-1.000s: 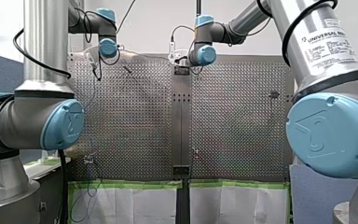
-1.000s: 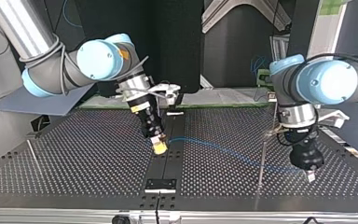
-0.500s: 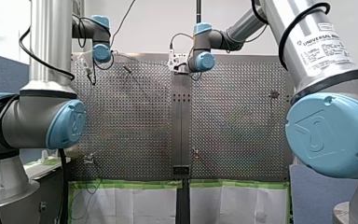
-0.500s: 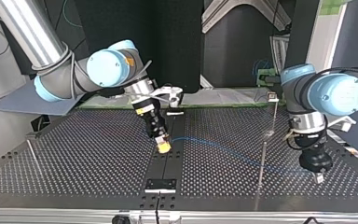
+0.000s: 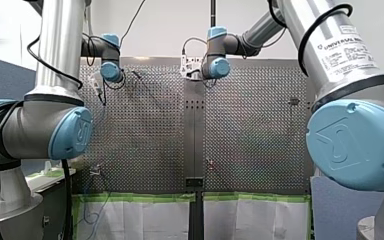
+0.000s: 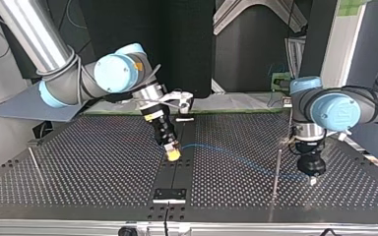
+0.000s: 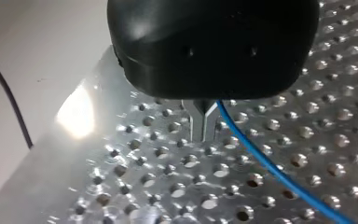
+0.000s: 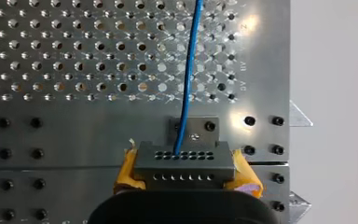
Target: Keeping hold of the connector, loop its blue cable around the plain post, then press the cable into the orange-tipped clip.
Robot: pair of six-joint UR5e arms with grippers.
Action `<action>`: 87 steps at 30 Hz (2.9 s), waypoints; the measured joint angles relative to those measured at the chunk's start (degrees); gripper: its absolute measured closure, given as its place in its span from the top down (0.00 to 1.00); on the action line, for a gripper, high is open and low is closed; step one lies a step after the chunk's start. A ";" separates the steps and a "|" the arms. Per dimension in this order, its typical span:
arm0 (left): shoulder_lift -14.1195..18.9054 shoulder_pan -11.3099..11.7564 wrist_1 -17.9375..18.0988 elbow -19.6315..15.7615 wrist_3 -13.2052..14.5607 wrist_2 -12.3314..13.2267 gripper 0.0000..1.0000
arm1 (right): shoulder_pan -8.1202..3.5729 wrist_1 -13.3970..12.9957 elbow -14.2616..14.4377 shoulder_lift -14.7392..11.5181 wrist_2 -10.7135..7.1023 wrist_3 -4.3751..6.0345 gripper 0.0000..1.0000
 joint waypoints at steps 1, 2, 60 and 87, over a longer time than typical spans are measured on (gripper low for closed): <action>-0.13 0.00 0.53 -0.36 -0.28 0.23 0.02 | 0.00 0.06 0.00 0.24 0.10 -0.11 0.00; -0.19 -0.01 0.96 -0.69 -0.47 0.41 0.02 | -0.01 0.15 0.00 0.53 0.23 -0.26 0.00; -4.43 -1.59 3.08 -3.44 -2.52 4.58 1.00 | 4.00 -9.71 8.28 24.35 15.65 -2.62 0.00; -7.25 -0.79 0.10 -1.59 -1.40 4.34 1.00 | 0.85 -19.85 8.24 39.48 20.46 4.90 0.00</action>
